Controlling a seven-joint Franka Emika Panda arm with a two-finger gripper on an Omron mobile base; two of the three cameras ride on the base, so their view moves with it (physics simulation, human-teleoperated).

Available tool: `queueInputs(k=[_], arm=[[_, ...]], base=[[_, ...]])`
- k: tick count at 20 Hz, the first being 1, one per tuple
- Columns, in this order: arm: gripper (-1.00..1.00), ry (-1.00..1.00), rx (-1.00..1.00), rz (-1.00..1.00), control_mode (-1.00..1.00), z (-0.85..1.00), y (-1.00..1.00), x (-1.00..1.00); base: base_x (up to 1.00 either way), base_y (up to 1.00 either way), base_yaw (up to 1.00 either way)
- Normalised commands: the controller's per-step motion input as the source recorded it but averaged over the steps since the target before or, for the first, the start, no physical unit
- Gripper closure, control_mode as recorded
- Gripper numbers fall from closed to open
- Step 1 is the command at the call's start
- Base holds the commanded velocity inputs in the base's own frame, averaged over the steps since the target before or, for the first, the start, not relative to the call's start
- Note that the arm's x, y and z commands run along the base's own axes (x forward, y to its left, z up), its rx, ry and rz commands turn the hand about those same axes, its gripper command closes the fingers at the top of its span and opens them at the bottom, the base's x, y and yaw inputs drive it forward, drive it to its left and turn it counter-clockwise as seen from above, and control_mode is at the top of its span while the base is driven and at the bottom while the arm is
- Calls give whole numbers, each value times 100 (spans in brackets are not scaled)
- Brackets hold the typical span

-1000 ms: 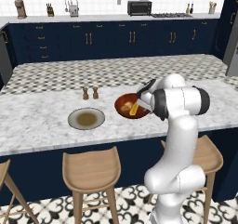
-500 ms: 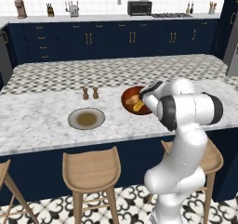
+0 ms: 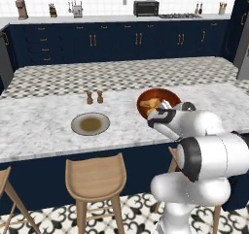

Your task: Pick the chicken drumstick and corn from their plates and place them in the bowl. Then put the bowl in the fridge.

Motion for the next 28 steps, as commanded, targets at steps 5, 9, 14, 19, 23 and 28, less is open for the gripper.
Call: queueInputs(k=[5,9,14,19,23,28], arm=[[100,7,7,-13,-100,100,0,-44],[100,23,16,-9,-100,100,-1,-48],[100,-2,13,-3,-100,65,0,-88],[100,-13,8,-2,-100,30,5,-100],[100,-15,1,-1,-100,22,28,-100],[100,-21,-10,-5,-100,27,64,-95]], base=[[0,0,0],[0,0,0],[0,0,0],[0,0,0],[0,0,0],[0,0,0]])
